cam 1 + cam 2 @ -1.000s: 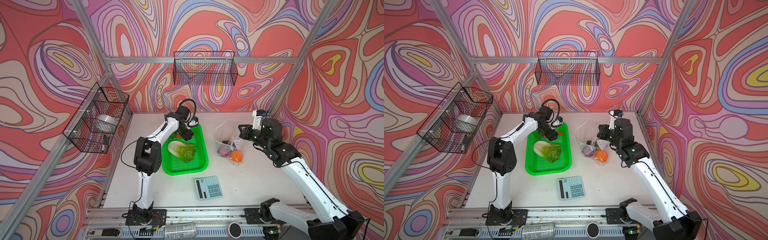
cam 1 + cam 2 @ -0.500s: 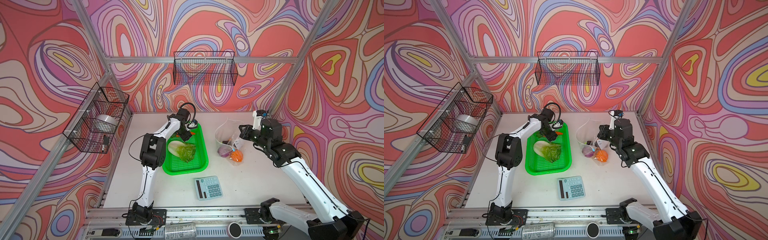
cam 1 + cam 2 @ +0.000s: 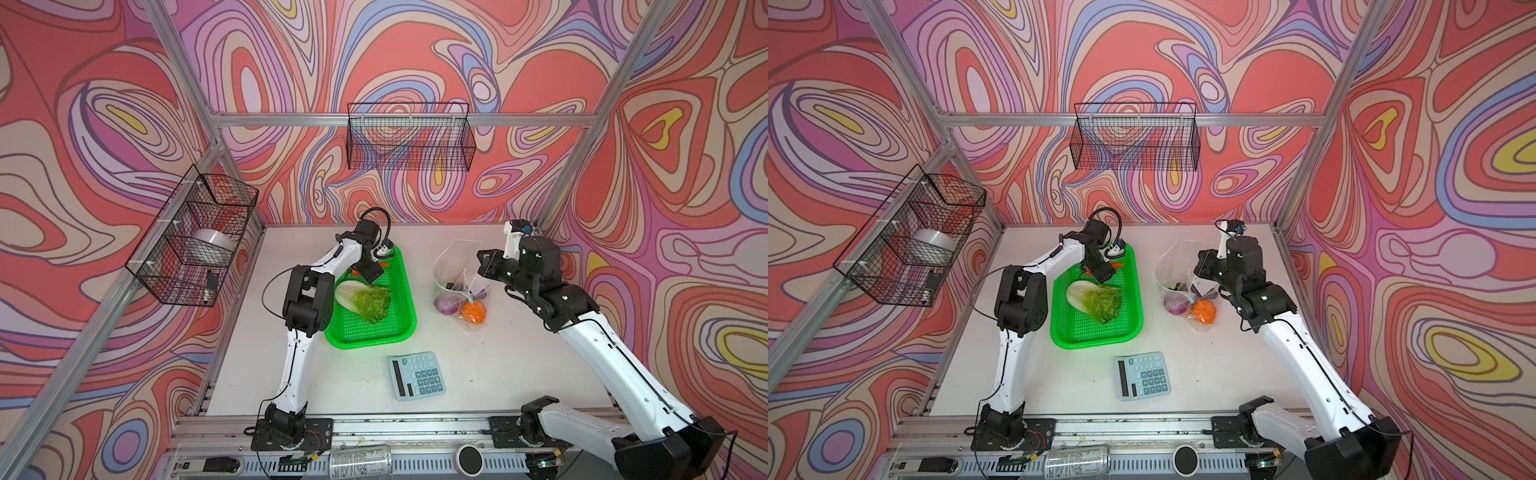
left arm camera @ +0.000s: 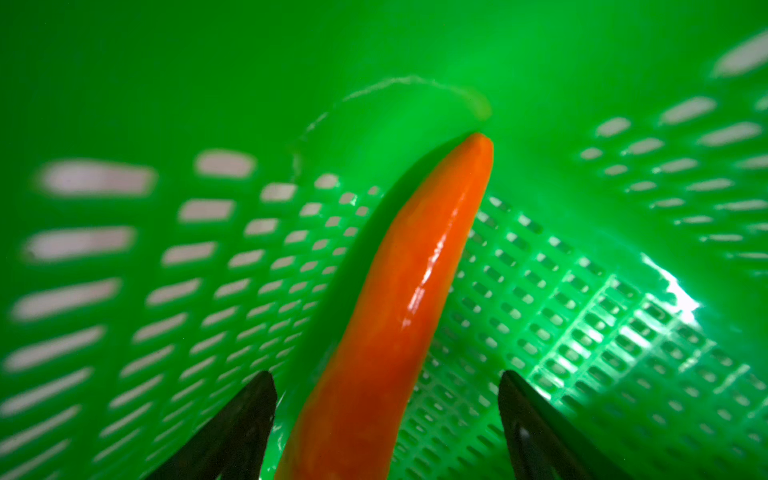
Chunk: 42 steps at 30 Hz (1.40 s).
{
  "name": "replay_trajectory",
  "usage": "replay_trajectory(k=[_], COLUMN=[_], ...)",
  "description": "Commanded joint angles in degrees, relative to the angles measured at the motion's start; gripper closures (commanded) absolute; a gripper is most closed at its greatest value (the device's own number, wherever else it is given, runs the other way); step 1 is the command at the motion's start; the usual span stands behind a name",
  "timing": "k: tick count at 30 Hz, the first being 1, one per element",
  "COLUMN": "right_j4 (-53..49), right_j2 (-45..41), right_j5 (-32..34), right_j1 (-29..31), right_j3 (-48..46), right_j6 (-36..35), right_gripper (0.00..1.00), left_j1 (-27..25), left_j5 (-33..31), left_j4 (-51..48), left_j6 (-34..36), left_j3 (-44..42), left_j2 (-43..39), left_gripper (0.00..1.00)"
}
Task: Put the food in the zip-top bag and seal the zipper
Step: 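Lower the left gripper onto the orange carrot and close on it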
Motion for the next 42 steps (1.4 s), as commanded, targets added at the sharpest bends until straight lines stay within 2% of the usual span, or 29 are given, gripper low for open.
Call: replay_trajectory(k=[1,4,7,10,17,19,21,24,37,42], right_j4=[0.04,0.03,0.12,0.36,1.09,1.09,1.13,1.02,0.91,1.18], right_j2=[0.17,-0.17,-0.22,-0.05,0.33,0.26,0.18,-0.16,-1.31,-1.93], right_j5=[0.66,0.96,1.03,0.85,0.07,0.01,0.10,0.29,0.90,1.09], right_j1=[-0.11,-0.09,-0.11,-0.09,-0.14,-0.13,-0.14,-0.08,-0.06,-0.10], right_j3=[1.06,0.97,0.97,0.97,0.69,0.62,0.62,0.77,0.15,-0.56], right_j6=[-0.14,-0.21,-0.25,-0.23,0.14,0.14,0.14,-0.03,-0.29,-0.21], right_gripper=[1.00,1.00,1.00,1.00,1.00,1.00,1.00,1.00,1.00,1.00], left_j1=[0.61,0.62,0.62,0.61,0.26,0.10,-0.08,-0.07,-0.04,-0.06], left_j5=[0.13,1.81,2.68,3.46,4.35,4.51,4.44,4.70,7.03,11.57], left_j4=[-3.50,-5.22,-5.43,-5.84,-5.08,-4.58,-4.18,-4.40,-3.12,-2.27], left_j6=[-1.05,-1.93,-2.75,-3.53,-4.77,-4.96,-5.27,-6.25,-13.78,-20.34], left_j3=[4.56,5.67,5.39,4.98,1.49,0.04,-0.89,-1.13,-3.20,-3.98], left_j2=[3.11,4.03,3.83,2.95,-1.04,-2.53,-3.68,-5.49,-18.67,-25.04], left_gripper=[0.17,0.26,0.43,0.55,0.69,0.82,0.87,1.00,1.00,1.00])
